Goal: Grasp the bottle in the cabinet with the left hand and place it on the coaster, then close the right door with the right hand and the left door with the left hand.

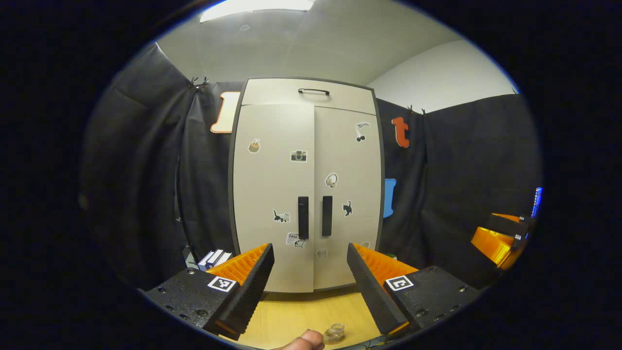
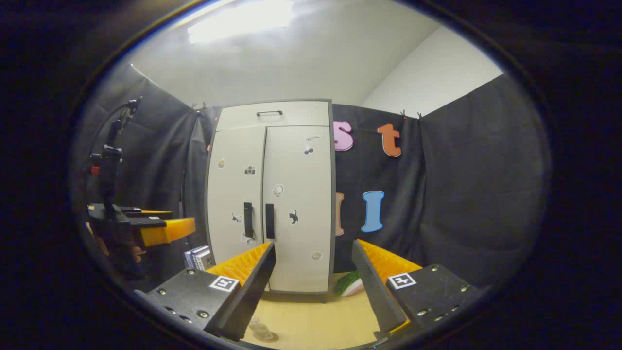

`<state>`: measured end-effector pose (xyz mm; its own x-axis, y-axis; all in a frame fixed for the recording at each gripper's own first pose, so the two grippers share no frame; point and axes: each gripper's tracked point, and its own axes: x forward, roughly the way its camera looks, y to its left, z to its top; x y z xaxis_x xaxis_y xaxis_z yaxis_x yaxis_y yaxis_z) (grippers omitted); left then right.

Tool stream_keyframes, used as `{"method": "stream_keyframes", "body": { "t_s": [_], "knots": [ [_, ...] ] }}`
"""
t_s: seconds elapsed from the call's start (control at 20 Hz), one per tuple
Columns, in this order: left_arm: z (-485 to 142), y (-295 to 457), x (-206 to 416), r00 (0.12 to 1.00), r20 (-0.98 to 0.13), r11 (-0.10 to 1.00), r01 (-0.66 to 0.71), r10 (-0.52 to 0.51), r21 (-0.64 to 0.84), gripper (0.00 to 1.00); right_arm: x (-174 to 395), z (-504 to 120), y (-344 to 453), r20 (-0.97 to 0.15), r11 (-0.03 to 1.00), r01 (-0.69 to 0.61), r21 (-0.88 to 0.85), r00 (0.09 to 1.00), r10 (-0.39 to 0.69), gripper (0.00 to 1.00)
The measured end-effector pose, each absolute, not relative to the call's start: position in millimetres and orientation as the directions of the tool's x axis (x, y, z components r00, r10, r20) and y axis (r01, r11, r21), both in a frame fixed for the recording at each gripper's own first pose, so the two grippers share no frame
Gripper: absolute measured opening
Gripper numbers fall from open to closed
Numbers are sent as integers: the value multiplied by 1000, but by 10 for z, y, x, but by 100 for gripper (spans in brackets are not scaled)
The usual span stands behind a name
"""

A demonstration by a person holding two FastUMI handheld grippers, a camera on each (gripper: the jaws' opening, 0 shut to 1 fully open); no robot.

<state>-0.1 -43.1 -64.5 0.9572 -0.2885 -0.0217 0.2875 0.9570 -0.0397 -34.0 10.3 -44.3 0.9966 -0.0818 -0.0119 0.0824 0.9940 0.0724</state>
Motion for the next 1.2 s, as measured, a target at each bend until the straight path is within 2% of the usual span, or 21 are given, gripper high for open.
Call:
{"method": "stream_keyframes", "body": {
  "t_s": [0.25,0.4,0.55,0.6,0.7,0.95,1.2],
  "knots": [
    [-762,-243,-57,973,-18,972,227,-228,-53,96,-291,-451,140,-3,992,80,93,997,-80,96],
    [-812,-387,-30,971,-35,972,233,-234,-42,94,-293,-484,163,-20,992,59,110,998,-57,94],
    [-796,-560,-13,968,-22,968,248,-249,-39,96,-273,-473,168,-14,996,43,78,999,-42,96],
    [-775,-630,-14,967,-17,967,254,-255,-32,97,-266,-453,153,-12,998,45,54,999,-45,94],
    [-682,-719,-6,969,6,969,247,-247,-22,96,-235,-423,148,1,999,44,29,999,-44,96],
    [-509,-1032,17,963,54,962,267,-264,-54,96,-223,-388,171,12,998,45,45,999,-45,96],
    [-474,-1269,228,967,97,972,237,-236,-2,96,-205,-325,175,61,996,63,69,996,-67,96]
  ]
}}
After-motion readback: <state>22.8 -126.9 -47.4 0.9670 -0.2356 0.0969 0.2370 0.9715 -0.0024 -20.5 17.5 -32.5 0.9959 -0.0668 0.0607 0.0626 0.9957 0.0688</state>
